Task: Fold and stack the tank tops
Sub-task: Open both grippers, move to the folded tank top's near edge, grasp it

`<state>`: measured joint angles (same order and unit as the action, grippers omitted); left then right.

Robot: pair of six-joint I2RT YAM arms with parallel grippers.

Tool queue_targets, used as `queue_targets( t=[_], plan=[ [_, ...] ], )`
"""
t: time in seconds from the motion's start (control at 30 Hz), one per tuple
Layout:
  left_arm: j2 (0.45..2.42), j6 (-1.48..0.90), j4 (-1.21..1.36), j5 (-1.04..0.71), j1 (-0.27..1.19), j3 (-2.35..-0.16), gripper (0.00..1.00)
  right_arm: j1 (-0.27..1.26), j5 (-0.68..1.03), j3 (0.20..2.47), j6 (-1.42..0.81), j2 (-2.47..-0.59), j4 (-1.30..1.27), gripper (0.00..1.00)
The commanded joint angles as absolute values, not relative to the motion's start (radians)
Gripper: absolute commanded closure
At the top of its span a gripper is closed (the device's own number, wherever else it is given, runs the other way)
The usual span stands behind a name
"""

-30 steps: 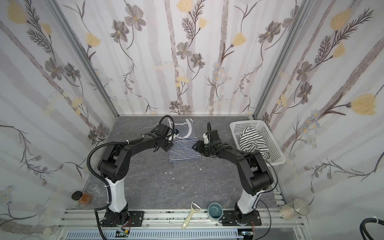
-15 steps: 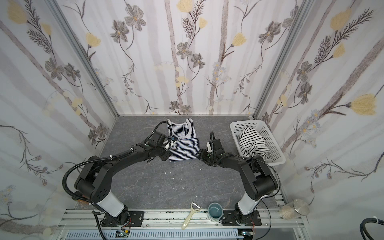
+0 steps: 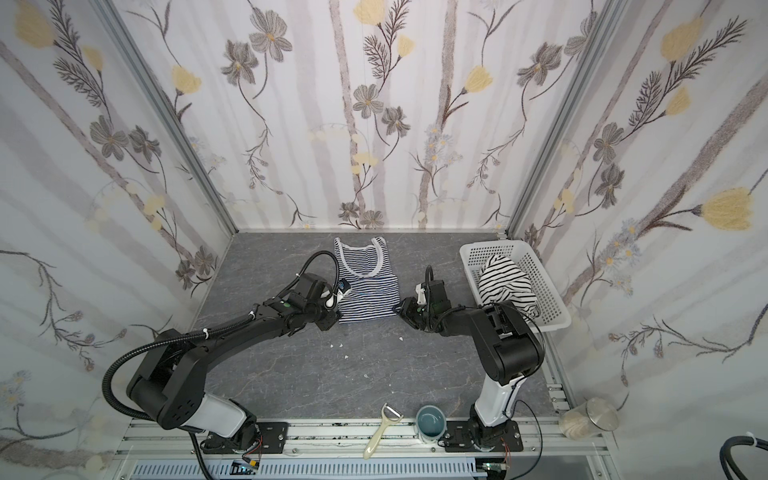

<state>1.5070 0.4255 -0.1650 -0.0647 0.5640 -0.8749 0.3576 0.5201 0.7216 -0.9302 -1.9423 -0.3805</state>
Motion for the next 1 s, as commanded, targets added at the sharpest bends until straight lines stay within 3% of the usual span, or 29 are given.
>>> queue_targets(
  t=[0.0,0.07,0.17,0.4,0.97],
  plan=[
    [1.491,0.442,-0.143,-0.069,0.571,-0.856,0.4,0.355,0.509,0.722,-0.958,-1.97,-0.39,0.56],
    [1.486,0.451,-0.143,-0.066,0.578,-0.843,0.4,0.352,0.513,0.726,-0.962,-1.977,-0.395,0.57],
    [1.484,0.474,-0.143,-0.066,0.593,-0.826,0.4,0.351,0.521,0.724,-0.968,-1.97,-0.4,0.67],
    [1.531,0.522,-0.111,-0.038,0.627,-0.815,0.39,0.351,0.534,0.741,-0.965,-1.944,-0.388,1.0],
    [1.699,0.572,-0.024,0.046,0.644,-0.874,0.39,0.377,0.531,0.785,-0.954,-1.827,-0.3,1.0]
  ],
)
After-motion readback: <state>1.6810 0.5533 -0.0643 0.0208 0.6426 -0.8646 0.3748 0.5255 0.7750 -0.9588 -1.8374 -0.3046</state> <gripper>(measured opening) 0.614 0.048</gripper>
